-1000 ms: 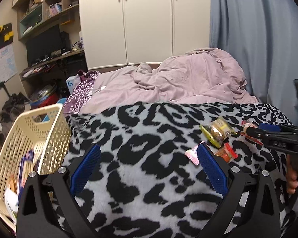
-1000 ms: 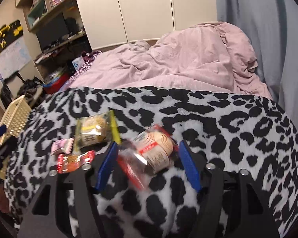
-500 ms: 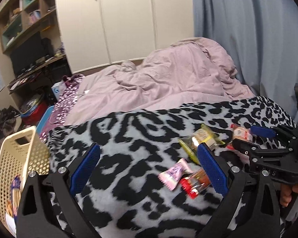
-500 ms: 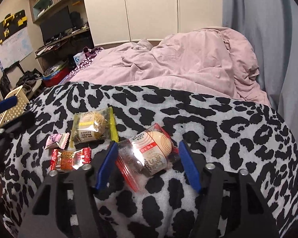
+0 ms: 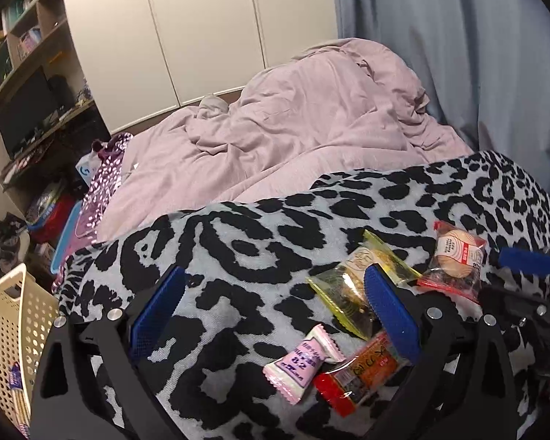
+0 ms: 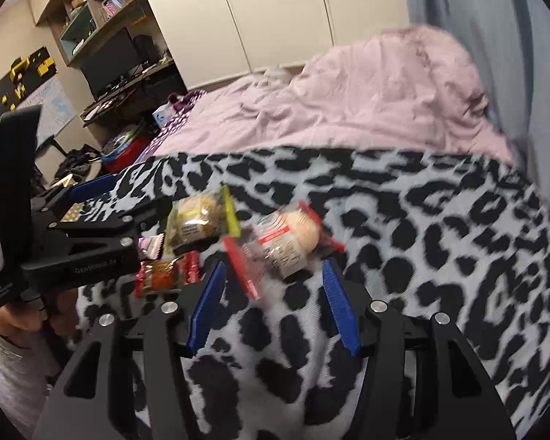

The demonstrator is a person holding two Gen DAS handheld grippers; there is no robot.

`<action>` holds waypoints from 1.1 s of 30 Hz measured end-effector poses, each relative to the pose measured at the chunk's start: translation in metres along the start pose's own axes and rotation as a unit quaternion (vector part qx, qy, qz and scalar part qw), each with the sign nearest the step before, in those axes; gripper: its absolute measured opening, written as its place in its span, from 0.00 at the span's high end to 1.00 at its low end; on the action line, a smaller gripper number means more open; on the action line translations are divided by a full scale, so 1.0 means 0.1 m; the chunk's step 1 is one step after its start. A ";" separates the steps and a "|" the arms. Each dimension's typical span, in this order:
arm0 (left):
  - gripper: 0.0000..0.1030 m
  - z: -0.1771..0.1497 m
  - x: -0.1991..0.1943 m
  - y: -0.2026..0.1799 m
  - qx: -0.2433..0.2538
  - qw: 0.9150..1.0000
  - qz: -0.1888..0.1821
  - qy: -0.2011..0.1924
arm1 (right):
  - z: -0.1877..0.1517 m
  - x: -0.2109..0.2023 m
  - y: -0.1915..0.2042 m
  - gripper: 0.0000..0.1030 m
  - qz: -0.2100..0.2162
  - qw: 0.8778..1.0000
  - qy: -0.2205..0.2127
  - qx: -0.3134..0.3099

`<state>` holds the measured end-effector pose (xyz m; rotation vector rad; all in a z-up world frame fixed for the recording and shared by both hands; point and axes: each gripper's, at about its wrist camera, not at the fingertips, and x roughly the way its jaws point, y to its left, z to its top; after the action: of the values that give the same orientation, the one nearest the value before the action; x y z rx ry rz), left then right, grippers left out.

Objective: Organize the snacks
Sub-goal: 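Close the right gripper on the wrapped round bun and lift it, then grasp the yellow-banded round cake packet with the left gripper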

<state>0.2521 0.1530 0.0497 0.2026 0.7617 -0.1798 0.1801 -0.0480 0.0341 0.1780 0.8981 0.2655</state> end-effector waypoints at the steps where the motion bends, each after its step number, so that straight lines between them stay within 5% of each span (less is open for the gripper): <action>1: 0.04 -0.01 -0.02 0.03 -0.004 1.000 -0.001 -0.002 | 0.02 0.05 -0.01 0.46 0.012 1.000 0.010 0.010; 5: 0.04 -0.05 -0.06 0.13 -0.008 1.000 0.000 -0.007 | 0.11 0.23 0.00 0.37 0.010 0.999 0.023 0.029; 15: 0.04 -0.11 -0.06 0.38 -0.034 0.999 -0.005 -0.011 | 0.33 0.50 0.16 0.36 -0.053 0.998 0.031 0.020; 20: 0.04 -0.12 -0.07 0.37 -0.025 1.000 -0.005 -0.010 | 0.29 0.49 0.20 0.57 -0.091 0.996 0.024 -0.008; 33: 0.04 0.05 0.13 -0.17 0.051 0.996 -0.077 0.011 | 0.16 0.12 0.02 0.61 -0.051 0.998 -0.018 0.017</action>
<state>0.2606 0.1339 0.0427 0.2439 0.7904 -0.3639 0.1994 -0.0429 0.0351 0.1674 0.8734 0.1522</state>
